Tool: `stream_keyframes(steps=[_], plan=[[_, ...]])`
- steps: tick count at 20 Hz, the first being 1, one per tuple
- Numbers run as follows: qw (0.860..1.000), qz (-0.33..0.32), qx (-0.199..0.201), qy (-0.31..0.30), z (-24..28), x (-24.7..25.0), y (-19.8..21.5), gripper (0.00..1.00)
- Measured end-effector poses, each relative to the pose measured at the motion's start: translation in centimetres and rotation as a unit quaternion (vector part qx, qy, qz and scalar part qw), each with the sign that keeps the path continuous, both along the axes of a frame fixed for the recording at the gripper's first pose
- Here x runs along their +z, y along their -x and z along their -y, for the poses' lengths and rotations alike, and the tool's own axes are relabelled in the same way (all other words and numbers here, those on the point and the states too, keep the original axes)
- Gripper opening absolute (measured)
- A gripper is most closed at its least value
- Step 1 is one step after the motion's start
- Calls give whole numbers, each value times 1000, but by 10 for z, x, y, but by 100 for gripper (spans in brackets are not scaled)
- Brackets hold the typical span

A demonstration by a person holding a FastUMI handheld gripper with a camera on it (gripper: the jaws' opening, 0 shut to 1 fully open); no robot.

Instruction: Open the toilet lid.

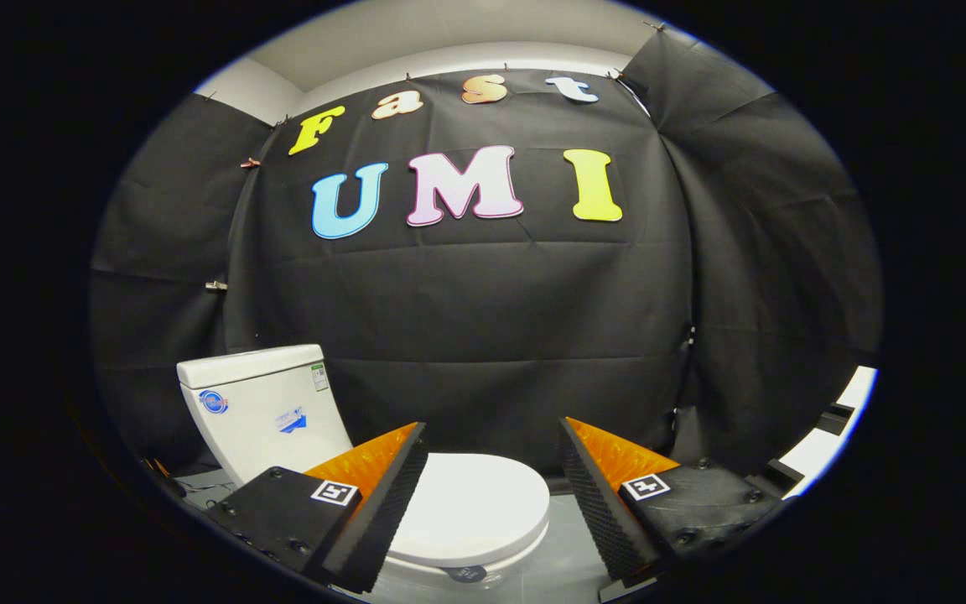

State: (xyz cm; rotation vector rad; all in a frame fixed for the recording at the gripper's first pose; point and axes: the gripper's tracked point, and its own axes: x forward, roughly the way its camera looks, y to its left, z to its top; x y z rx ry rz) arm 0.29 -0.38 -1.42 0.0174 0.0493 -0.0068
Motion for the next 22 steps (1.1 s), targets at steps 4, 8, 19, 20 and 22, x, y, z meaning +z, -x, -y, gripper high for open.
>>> stream_keyframes(steps=[4, 8, 19, 20, 22], plan=[[1000, -12, 2, -3, 0, -8, -1, 98], [1000, -26, 2, 0, 0, -19, -3, 98], [995, -97, 8, 26, 4, -79, -8, 99], [994, -108, 8, 32, 6, -90, -8, 99], [991, -128, 7, 39, 9, -106, -8, 99]])
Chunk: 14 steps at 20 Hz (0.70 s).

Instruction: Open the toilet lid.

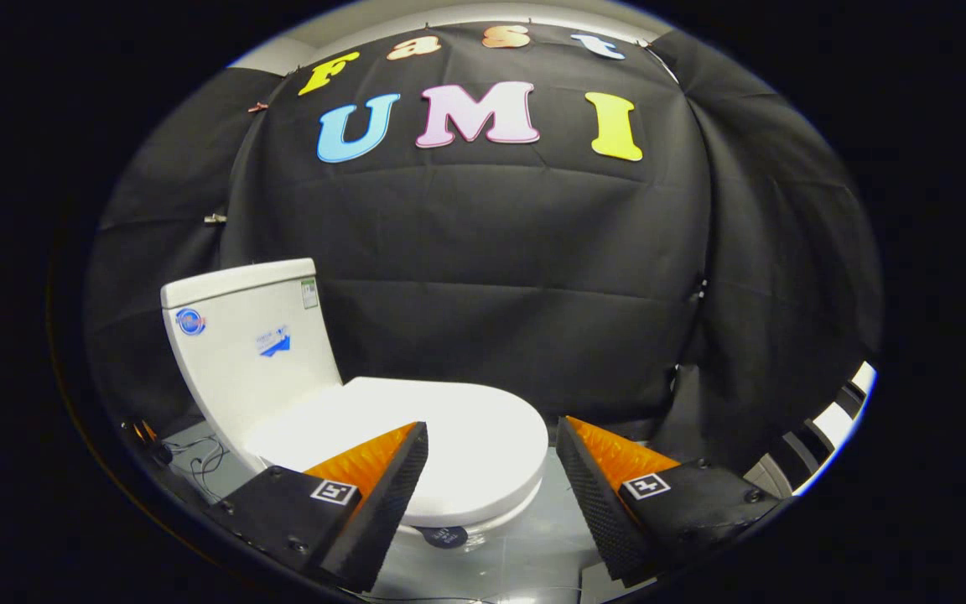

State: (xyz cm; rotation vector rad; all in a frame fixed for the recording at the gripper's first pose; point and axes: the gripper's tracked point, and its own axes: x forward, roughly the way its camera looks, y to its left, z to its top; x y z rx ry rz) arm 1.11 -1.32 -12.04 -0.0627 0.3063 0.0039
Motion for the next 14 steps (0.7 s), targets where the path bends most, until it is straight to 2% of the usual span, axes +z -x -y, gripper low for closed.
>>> stream_keyframes(steps=[6, 14], plan=[[998, -58, -4, -1, 8, -42, 8, 99], [989, -134, -33, -58, 22, -86, 25, 99]])
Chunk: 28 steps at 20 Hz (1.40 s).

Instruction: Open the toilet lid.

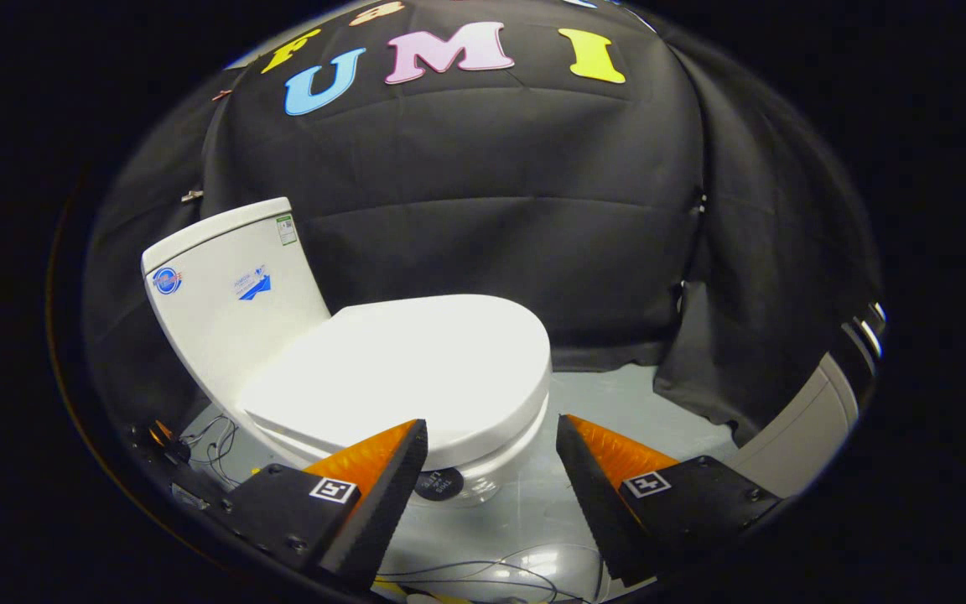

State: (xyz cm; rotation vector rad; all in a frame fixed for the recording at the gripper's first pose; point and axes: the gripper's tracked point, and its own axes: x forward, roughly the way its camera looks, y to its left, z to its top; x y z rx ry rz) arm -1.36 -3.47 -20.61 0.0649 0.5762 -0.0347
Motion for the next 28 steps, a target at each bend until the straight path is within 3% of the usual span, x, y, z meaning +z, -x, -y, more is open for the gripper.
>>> stream_keyframes(steps=[5, 9, 12, 14, 17, 23, 26, 28], plan=[[990, -84, -18, -113, -25, -42, 16, 99], [971, -114, -59, -200, -38, -73, 23, 98], [953, -113, -71, -273, -56, -94, 38, 83], [941, -112, -93, -305, -51, -103, 43, 82], [933, -97, -115, -328, -37, -101, 38, 82], [923, -79, -108, -361, -49, -89, 12, 82], [914, -76, -123, -379, -41, -91, 6, 48], [909, -79, -122, -390, -41, -95, 5, 48]])
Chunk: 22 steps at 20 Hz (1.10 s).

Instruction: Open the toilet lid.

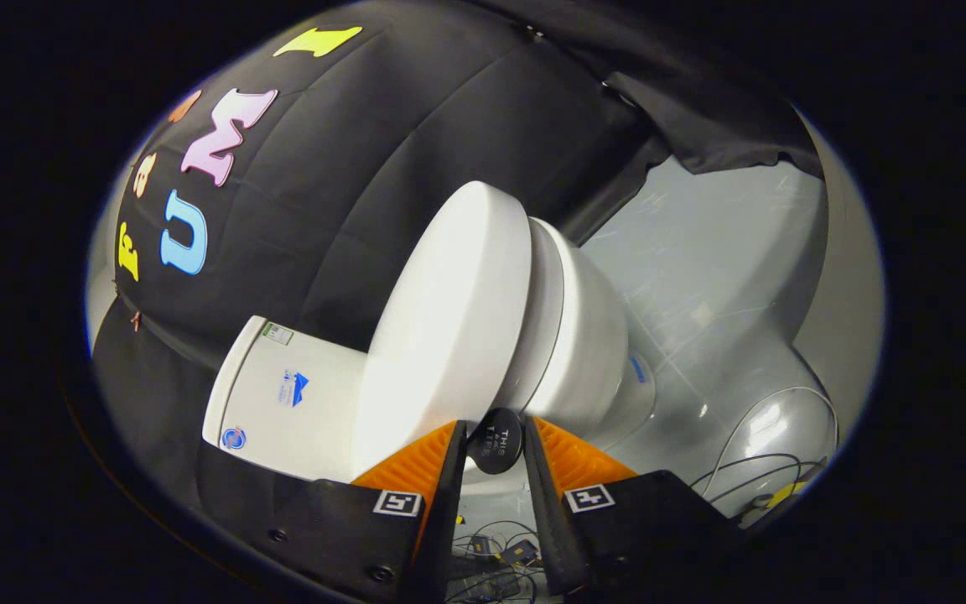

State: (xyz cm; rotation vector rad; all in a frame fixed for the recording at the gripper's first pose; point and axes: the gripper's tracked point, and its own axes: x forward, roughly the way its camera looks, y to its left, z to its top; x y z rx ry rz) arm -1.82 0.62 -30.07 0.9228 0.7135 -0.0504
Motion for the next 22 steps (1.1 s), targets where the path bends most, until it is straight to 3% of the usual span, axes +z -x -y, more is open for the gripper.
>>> stream_keyframes(steps=[1, 3, 6, 9, 11, 13, 22], plan=[[1000, 5, 3, -2, -1, 0, -1, 42], [1000, 3, 9, -26, -3, -1, -1, 41], [999, 0, -13, -46, 2, -7, -3, 18], [999, 13, -9, -48, 1, -3, -7, 18], [999, 5, -4, -32, 5, -6, -3, 12], [998, 9, -22, -54, 10, -16, -21, 5], [1000, -15, -18, -17, 2, -3, -9, 5]])
